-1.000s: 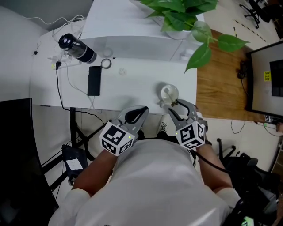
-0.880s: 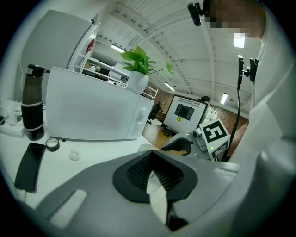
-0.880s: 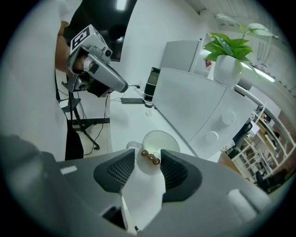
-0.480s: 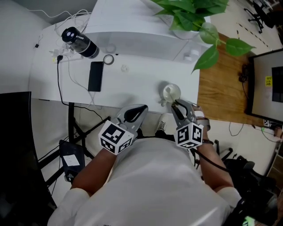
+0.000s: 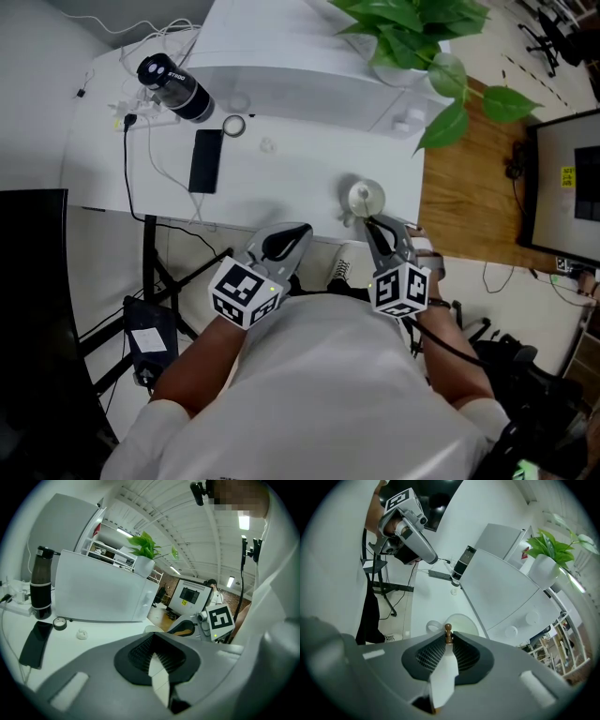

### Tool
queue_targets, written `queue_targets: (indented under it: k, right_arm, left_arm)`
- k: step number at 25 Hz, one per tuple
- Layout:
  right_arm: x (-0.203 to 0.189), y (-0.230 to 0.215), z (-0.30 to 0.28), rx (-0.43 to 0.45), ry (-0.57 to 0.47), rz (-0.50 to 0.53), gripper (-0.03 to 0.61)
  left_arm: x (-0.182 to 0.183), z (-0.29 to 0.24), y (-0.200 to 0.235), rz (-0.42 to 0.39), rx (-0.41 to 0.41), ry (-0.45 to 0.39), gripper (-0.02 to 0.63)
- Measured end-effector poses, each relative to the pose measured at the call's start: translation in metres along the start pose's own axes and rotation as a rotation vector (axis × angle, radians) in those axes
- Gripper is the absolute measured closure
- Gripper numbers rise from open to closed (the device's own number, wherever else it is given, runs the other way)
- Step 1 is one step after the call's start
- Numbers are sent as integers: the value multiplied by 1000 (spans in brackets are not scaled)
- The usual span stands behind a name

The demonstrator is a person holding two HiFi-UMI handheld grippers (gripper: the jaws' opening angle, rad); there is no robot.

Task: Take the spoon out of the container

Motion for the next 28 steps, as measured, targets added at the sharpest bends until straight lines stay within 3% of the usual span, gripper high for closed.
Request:
queue_targets:
  k: [4,14,22,28]
  right_arm:
    - [2,-2,5,-14,-18,-44,525]
    - [-1,-17,24,14,-100,-269,525]
    - [-19,-36,52,136,-258,-699,525]
    - [-32,-41,79,159,-349,-845,525]
  left_arm:
    - [0,3,-2,-3,-1,-3,610]
    - [9,3,-9,-36,-17,-15,611]
    - [21,1,-18,-71,-25,-45,611]
    - [33,2,-19,-87,-21,-73,609]
Point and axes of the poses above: the fingertips, and each gripper's own axes: z backward along the fingers, y to its left, x out of its top, the point moved 9 cm from there along z, backward along the fingers, and after that the axes turned 8 degrees about y, right-handed, at the moved point
